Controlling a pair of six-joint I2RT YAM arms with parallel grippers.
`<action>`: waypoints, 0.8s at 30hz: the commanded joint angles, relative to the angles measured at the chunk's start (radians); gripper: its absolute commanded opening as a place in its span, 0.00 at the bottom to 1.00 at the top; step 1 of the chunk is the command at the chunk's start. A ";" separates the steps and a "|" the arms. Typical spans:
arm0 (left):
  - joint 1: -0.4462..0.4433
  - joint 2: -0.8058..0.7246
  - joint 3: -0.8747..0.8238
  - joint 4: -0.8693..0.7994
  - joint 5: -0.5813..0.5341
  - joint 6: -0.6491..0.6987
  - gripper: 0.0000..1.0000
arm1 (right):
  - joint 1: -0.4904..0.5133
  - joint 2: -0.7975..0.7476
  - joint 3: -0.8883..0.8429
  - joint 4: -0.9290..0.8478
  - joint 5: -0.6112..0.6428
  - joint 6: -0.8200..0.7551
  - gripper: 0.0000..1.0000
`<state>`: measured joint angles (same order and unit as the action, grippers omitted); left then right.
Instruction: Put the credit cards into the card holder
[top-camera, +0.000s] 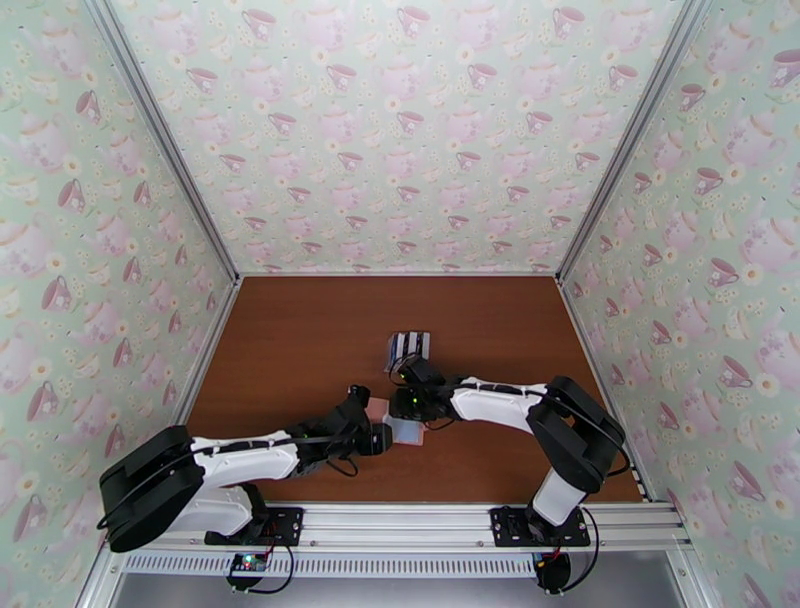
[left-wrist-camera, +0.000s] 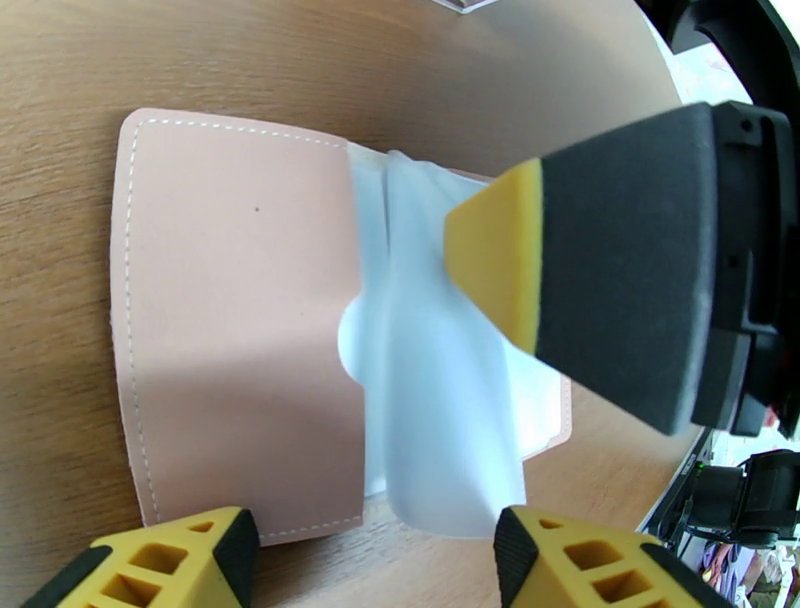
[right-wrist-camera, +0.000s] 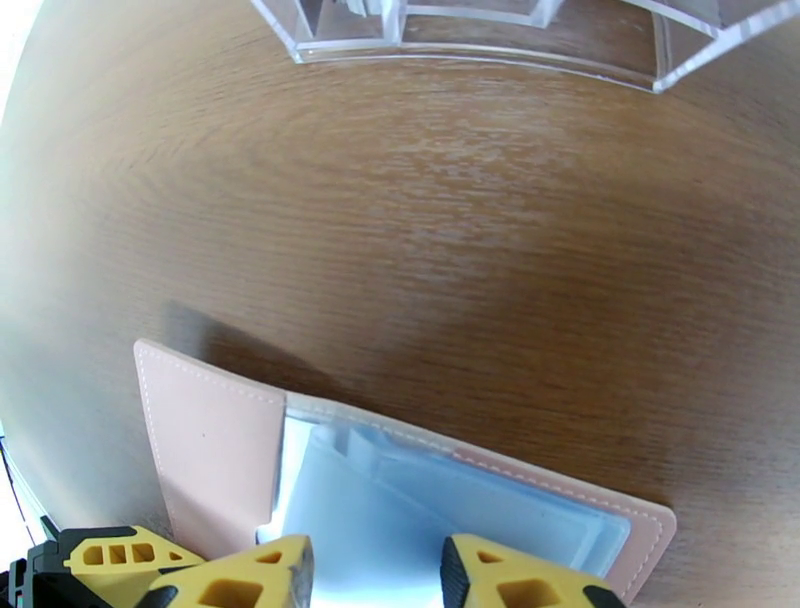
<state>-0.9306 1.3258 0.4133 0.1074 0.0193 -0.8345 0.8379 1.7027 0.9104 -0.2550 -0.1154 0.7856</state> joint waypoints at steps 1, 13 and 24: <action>-0.004 -0.017 -0.035 -0.011 0.024 -0.003 0.73 | 0.019 0.018 0.008 -0.003 -0.009 0.025 0.40; -0.005 0.014 0.001 -0.085 0.005 0.015 0.75 | 0.033 0.009 0.021 0.036 -0.049 0.053 0.40; -0.005 0.020 0.028 -0.155 -0.031 0.025 0.62 | 0.033 -0.030 0.051 0.002 -0.033 0.042 0.40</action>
<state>-0.9310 1.3235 0.4316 0.0444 0.0101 -0.8230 0.8639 1.7016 0.9279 -0.2390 -0.1444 0.8257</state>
